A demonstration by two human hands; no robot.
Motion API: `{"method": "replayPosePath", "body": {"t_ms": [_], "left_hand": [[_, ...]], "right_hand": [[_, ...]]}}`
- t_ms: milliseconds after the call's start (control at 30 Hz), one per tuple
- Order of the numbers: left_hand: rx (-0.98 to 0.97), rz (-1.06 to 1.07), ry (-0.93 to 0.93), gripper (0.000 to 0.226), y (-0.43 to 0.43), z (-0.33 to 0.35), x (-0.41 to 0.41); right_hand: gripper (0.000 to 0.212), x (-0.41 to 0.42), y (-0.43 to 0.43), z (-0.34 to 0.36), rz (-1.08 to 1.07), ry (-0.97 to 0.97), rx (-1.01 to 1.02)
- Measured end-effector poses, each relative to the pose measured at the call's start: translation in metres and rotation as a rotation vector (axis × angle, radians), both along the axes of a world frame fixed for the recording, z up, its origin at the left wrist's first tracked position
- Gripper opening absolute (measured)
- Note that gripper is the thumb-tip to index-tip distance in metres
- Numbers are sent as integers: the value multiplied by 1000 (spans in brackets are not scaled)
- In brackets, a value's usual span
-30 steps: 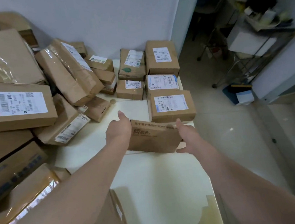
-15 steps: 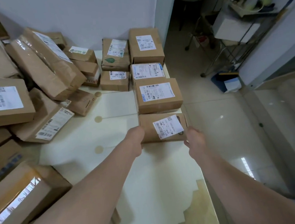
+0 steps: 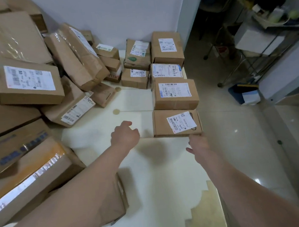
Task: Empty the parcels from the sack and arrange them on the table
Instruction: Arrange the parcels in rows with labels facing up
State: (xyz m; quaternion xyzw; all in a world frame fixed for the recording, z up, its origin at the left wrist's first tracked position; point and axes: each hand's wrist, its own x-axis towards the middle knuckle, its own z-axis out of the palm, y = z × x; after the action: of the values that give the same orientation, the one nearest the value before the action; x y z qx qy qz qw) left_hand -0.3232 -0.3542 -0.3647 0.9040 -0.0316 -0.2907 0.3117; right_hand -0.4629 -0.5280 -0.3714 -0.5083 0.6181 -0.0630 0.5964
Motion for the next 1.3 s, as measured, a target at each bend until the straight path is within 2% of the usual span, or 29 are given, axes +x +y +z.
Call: {"method": "replayPosePath", "body": {"t_ms": [100, 167, 233, 333, 400, 500, 533, 600, 667, 700, 767, 833, 900, 967, 1033, 1133, 1300], "left_hand": [[43, -82, -137, 42, 22, 21, 5], [22, -101, -207, 39, 42, 35, 3], [0, -105, -268, 36, 70, 43, -2], [-30, -78, -279, 31, 126, 49, -14], [-34, -67, -235, 30, 162, 48, -24], [134, -183, -88, 43, 192, 42, -41], [202, -164, -25, 51, 194, 44, -48], [277, 1, 162, 68, 200, 40, -58], [179, 214, 305, 82, 208, 29, -62], [79, 300, 355, 81, 208, 16, -60], [-45, 377, 428, 65, 208, 17, -65], [-205, 349, 518, 53, 202, 26, -75], [-326, 367, 587, 60, 192, 41, -85], [-448, 455, 571, 70, 179, 44, -87], [-558, 447, 473, 63, 168, 40, -85], [-572, 457, 420, 58, 160, 33, -84], [-488, 459, 611, 70, 150, 8, -95]], "right_hand": [[30, 6, 20, 0, 30, 72, -74], [25, 6, 40, 1, 51, 78, -3], [10, 6, 75, 7, 152, 61, 116], [16, 7, 139, 13, 380, 77, 168], [27, 7, 179, 12, 476, 97, 167], [39, 10, 225, 12, 552, 135, 164], [44, 10, 236, 12, 574, 164, 144], [53, 5, 247, 10, 617, 239, 114], [63, -7, 253, 9, 644, 272, 114], [67, -15, 255, 9, 637, 251, 124], [62, -30, 256, 10, 567, 148, 140], [55, -42, 248, 13, 431, 23, 86], [57, -53, 234, 21, 267, -89, 35], [62, -61, 218, 30, 135, -173, 18], [66, -71, 205, 39, 39, -203, 19], [76, -85, 193, 37, -94, -269, 82], [71, -103, 187, 18, -142, -311, 226]]}}
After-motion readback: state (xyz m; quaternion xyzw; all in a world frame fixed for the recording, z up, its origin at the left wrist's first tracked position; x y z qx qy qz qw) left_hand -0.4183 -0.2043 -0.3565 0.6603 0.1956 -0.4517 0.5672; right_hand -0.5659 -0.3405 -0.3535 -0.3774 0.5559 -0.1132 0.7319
